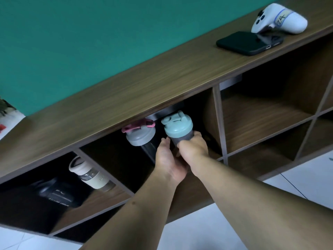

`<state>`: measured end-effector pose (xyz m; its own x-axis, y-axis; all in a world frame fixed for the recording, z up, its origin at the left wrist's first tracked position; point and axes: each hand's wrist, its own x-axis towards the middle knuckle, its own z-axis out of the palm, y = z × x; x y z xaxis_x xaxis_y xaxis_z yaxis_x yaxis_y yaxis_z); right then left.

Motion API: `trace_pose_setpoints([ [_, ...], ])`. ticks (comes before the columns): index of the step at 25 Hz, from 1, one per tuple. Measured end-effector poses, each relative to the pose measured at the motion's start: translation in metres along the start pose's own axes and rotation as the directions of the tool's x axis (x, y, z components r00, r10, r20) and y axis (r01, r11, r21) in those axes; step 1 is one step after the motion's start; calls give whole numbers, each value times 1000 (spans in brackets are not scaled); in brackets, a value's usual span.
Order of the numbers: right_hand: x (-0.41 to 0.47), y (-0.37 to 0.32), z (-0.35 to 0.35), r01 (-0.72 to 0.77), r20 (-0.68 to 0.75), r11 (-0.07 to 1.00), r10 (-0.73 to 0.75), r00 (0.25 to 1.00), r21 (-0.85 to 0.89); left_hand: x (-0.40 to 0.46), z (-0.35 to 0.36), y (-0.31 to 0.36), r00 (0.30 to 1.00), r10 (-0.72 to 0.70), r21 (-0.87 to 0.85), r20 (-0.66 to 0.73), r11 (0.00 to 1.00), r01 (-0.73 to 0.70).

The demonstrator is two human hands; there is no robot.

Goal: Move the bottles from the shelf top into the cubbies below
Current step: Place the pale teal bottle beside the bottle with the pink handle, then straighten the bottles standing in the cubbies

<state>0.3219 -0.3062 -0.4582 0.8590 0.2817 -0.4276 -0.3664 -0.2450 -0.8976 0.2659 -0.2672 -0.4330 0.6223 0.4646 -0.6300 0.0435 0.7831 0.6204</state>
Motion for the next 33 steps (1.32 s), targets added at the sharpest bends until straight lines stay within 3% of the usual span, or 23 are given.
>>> trace_pose_setpoints([
  [12,3,-8,2,-18,11,999,17,1000,37,9,0,6,1000,10,22,17,1000,-11],
  [16,-15,5,-1,-138,-56,987,133,989,-88,-4,-12,-3,990,38,171,-139,985,-14],
  [18,-28,12,9,-112,0,987,112,994,-118,-9,-34,-10,967,118,162,-227,983,-82],
  [22,-39,7,41,23,125,999,-19,992,-33,-2,-70,1,939,208,68,-272,978,-197],
  [27,-50,6,58,51,266,999,-51,963,7,1,-75,25,956,171,63,-240,985,-161],
  [33,-46,3,61,47,273,999,-43,961,-9,10,-73,30,966,146,86,-215,988,-130],
])
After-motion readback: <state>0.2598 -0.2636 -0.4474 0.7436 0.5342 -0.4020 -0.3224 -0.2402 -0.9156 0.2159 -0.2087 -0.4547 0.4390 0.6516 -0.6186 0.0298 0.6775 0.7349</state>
